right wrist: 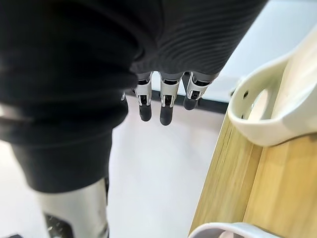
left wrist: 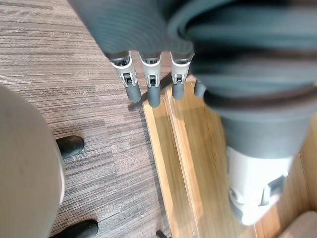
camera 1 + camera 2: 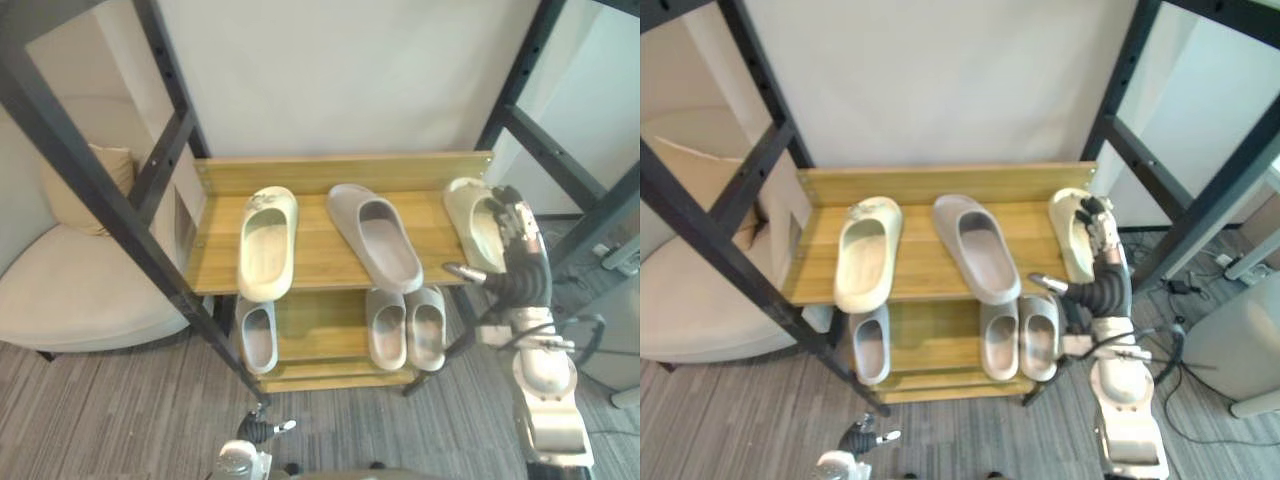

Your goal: Organize the slippers on the shoe rack

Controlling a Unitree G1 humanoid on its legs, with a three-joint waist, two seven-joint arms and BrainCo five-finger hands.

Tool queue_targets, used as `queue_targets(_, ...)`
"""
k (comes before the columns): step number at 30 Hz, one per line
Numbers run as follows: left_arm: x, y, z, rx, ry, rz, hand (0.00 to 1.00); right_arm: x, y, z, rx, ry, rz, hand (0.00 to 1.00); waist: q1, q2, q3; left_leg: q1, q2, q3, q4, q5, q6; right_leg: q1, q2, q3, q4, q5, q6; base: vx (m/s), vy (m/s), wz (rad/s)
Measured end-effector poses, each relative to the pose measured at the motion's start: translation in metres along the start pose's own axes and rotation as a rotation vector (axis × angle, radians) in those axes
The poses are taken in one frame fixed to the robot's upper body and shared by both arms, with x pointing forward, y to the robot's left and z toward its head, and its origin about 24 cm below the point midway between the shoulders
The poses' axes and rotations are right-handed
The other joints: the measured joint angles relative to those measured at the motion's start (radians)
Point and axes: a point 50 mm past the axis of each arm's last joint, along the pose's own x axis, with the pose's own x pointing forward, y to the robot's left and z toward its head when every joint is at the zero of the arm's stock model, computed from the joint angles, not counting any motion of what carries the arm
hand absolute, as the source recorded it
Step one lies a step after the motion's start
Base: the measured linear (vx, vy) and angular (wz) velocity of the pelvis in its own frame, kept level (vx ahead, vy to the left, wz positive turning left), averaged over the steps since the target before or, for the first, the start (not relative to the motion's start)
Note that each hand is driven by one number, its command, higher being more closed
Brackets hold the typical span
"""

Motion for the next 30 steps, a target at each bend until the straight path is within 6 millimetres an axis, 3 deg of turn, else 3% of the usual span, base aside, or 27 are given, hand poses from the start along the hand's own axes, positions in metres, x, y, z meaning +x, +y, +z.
queue_targets(9,0.001,0.012,-0.001,-0.008,0.007,0.027,0.0,0.033,-0.003,-0.013,-0.036,0.024,0.037,0.0,0.016,-0.011,0.033,0.001,-0.01,-0.029,-0.067,0.052,0.0,-0.014,-0.004,-0.024,-0.011,0.0,-0.001,-0.04,-0.034,0.08)
queue_targets(18,0.002,0.013,0.008,-0.019,-0.035,0.032,0.0,0.056,0.01,-0.02,-0.034,0.056,0.108,0.0,0.051,-0.023,0.055,0.004,-0.016,-0.066,-0.111,0.087,0.0,-0.014,-0.004,-0.054,-0.029,-0.001,-0.002,-0.03,-0.031,0.07)
queue_targets(30,0.002,0.016,0.009,-0.042,-0.041,0.042,0.0,0.083,0.016,-0.024,-0.04,0.078,0.137,0.0,0.058,-0.033,0.069,0.008,-0.022,-0.094,-0.129,0.096,0.004,-0.013,-0.008,-0.07,-0.027,-0.001,-0.001,0.0,-0.007,0.03)
